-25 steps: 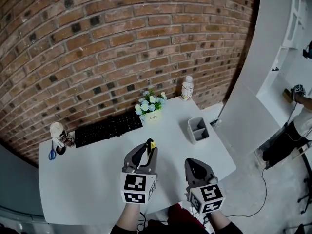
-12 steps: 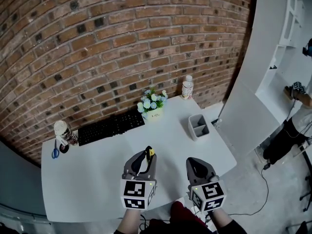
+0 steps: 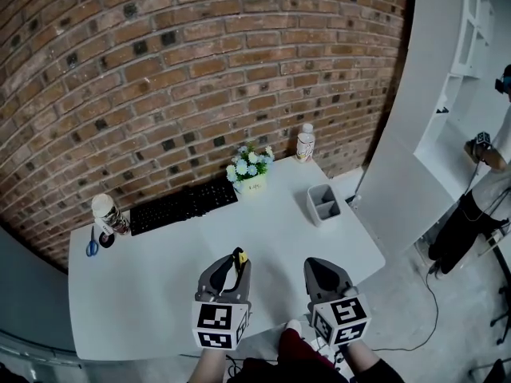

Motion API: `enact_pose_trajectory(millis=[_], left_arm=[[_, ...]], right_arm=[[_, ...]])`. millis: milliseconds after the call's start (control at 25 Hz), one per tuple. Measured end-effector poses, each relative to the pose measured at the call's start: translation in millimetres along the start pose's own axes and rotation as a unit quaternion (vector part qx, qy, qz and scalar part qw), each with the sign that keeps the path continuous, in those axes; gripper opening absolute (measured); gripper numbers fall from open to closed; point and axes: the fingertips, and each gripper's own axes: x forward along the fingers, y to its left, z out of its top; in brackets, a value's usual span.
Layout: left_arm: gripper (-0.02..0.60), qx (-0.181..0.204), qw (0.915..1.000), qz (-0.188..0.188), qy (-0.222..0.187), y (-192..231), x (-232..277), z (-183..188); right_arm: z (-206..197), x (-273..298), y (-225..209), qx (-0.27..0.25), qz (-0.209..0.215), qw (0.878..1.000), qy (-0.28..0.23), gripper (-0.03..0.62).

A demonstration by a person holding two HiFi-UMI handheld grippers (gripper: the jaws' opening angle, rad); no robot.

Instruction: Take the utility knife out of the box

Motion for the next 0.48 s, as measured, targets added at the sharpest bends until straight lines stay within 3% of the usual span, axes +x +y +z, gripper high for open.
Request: enact_pose_trajectory(millis=[480], left_arm=[[0.115,-0.007,1.0,-0.002,-0.003,-8.2,-36.9,-12.6]], right_arm=[[3.0,-16.3,22.3,-0.017,0.002,1.0,-0.012,0.008]])
